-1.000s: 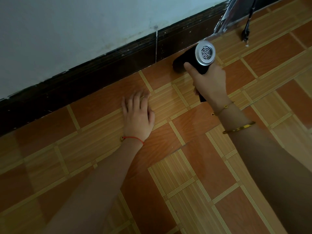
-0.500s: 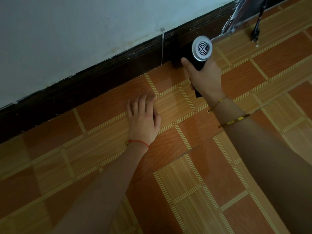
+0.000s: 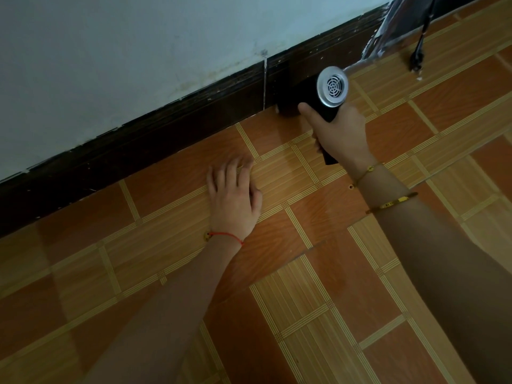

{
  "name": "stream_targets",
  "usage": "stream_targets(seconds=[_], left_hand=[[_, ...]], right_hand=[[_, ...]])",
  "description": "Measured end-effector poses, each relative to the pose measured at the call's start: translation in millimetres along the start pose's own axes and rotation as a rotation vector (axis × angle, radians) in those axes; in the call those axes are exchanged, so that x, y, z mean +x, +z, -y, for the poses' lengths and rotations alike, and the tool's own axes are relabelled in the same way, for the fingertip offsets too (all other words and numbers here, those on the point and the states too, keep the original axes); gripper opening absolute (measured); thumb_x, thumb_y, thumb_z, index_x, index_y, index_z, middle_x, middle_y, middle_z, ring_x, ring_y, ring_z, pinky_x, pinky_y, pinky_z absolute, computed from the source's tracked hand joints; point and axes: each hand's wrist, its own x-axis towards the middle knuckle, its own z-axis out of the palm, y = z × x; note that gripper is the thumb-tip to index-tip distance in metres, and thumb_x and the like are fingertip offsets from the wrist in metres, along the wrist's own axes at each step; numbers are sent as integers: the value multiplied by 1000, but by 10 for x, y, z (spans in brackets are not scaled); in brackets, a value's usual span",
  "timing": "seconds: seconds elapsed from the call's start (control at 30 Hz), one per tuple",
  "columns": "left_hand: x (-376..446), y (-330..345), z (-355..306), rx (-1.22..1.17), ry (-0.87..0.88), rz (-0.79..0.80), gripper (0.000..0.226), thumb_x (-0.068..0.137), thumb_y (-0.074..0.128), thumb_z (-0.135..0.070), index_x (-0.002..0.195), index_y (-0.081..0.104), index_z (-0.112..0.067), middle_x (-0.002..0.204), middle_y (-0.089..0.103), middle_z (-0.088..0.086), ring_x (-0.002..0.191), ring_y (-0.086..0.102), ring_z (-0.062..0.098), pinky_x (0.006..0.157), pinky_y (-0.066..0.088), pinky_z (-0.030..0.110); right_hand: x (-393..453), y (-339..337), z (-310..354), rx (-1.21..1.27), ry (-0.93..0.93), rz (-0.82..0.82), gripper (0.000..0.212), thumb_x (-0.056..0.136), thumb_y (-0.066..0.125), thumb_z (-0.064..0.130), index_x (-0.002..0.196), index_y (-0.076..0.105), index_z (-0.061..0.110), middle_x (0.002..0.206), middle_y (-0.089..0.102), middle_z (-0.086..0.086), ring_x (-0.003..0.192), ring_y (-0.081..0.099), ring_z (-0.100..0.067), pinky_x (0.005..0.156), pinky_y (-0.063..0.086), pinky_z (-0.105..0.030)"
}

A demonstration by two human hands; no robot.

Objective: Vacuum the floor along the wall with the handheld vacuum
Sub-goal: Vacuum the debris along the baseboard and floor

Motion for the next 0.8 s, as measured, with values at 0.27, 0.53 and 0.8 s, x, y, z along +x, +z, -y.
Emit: stream_targets(seconds=[0.27, 0.53, 0.8], left_hand=[[5, 5, -12, -6, 2, -11, 51, 94, 36, -30, 141, 47, -15, 148, 46, 8, 141, 36, 27, 118, 22, 58], [5, 14, 0, 16, -2, 6, 51, 94, 37, -30, 142, 46, -15, 148, 45, 9, 140, 37, 29, 118, 24, 58], [3, 10, 3, 8, 6, -3, 53, 94, 38, -31, 144, 45, -15, 148, 45, 9, 141, 37, 29, 118, 23, 58]], right_hand=[[-19, -69, -12, -69, 32, -254, 81, 79, 63, 65, 138, 49, 12, 118, 70, -2, 107, 67, -22, 89, 55, -41], [-42, -68, -96, 22, -83, 20, 63, 77, 65, 67, 106, 64, 11, 75, 63, 12, 64, 62, -6, 62, 52, -27], [4, 49, 9, -112, -146, 49, 77, 74, 55, 73, 120, 61, 13, 93, 67, 8, 83, 67, -16, 70, 56, -29]])
